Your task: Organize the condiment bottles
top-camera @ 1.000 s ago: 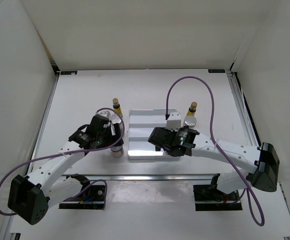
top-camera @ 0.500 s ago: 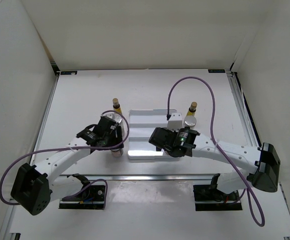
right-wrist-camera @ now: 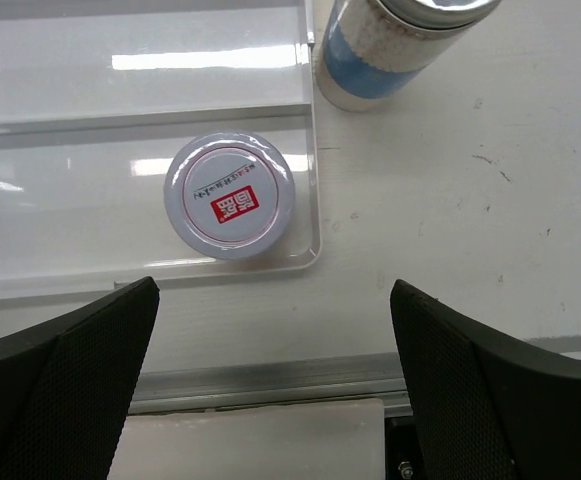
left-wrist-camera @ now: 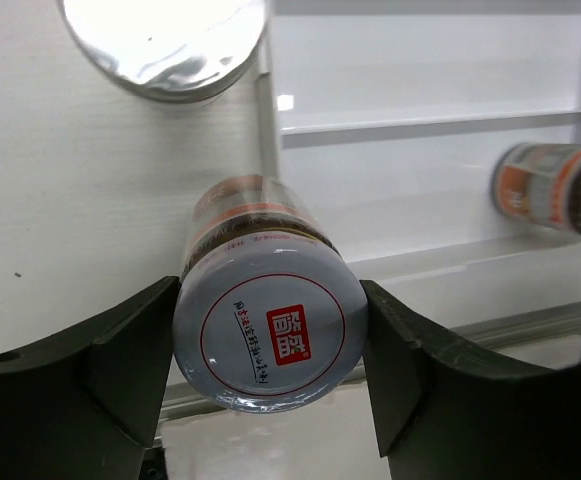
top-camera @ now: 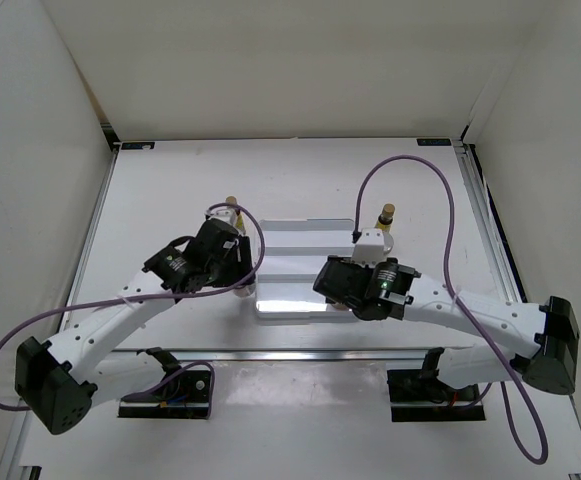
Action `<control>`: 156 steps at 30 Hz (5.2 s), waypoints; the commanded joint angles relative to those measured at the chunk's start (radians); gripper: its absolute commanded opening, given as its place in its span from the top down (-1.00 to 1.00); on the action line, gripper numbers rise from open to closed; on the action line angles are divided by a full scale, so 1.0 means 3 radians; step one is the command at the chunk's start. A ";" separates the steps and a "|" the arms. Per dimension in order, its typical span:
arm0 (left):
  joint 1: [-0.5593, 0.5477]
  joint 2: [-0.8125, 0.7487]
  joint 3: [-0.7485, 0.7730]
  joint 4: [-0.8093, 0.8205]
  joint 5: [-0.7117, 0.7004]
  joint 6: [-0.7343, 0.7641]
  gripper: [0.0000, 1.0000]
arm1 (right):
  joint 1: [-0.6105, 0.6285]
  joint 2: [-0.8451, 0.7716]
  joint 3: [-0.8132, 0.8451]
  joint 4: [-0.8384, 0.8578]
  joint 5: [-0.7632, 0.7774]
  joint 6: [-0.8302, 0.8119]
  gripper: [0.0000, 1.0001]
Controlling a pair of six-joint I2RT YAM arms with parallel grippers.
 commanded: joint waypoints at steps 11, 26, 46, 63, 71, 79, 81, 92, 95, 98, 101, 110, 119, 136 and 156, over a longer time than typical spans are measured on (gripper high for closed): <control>-0.0389 0.0540 0.0596 0.0446 -0.0007 -0.0141 0.58 | 0.0018 -0.0174 -0.0105 -0.0237 0.0256 0.0331 -1.00; -0.0584 0.1261 0.0325 0.0984 0.0059 -0.0340 0.40 | 0.0018 -0.0368 -0.0248 -0.0395 0.0317 0.0459 -1.00; -0.0620 0.0679 0.1229 0.0085 -0.0466 0.0170 -1.00 | -0.0717 -0.0854 -0.0039 0.0048 0.0323 -0.1145 -1.00; 0.0162 -0.0732 0.0039 -0.0162 -0.2063 0.0647 -1.00 | -0.2165 0.0157 0.0324 0.0985 -0.1129 -0.2179 -1.00; 0.0198 -0.0590 0.0008 0.0033 -0.1915 0.0693 -1.00 | -0.2309 0.0459 0.0325 0.1236 -0.1533 -0.2276 -0.86; 0.0198 -0.0360 0.0105 0.0033 -0.1843 0.0754 -1.00 | -0.2309 0.0506 0.0325 0.1231 -0.1616 -0.2133 -0.07; 0.0198 -0.0395 0.0105 0.0033 -0.1843 0.0754 -1.00 | -0.2273 0.0343 0.0325 0.1230 -0.1458 -0.2133 0.16; 0.0198 -0.0426 0.0105 0.0033 -0.1807 0.0754 -1.00 | -0.1675 -0.0031 0.0708 0.1005 -0.0833 -0.2102 0.72; 0.0198 -0.0426 0.0105 0.0033 -0.1807 0.0754 -1.00 | -0.1598 0.0029 0.0739 0.1108 -0.0945 -0.2072 0.72; 0.0198 -0.0426 0.0105 0.0033 -0.1807 0.0754 -1.00 | -0.1531 0.0198 0.0769 0.1179 -0.0946 -0.2072 0.72; 0.0198 -0.0426 0.0105 0.0033 -0.1807 0.0754 -1.00 | -0.1496 0.0372 0.0769 0.1179 -0.0976 -0.2006 0.72; 0.0198 -0.0365 0.0105 0.0033 -0.1807 0.0754 -1.00 | -0.1496 0.0562 0.0458 0.1388 -0.1094 -0.1811 0.74; 0.0198 -0.0365 0.0105 0.0033 -0.1777 0.0754 -1.00 | -0.1496 0.0705 0.0289 0.1547 -0.1160 -0.1714 0.64; 0.0198 -0.0309 0.0135 0.0252 -0.1037 0.0815 -1.00 | -0.1465 0.0077 0.0692 0.0990 -0.0777 -0.1811 -1.00; 0.0372 0.1051 0.0785 0.0672 -0.0549 0.0841 -1.00 | -0.1465 -0.0951 0.0325 0.0668 -0.0807 -0.1826 -1.00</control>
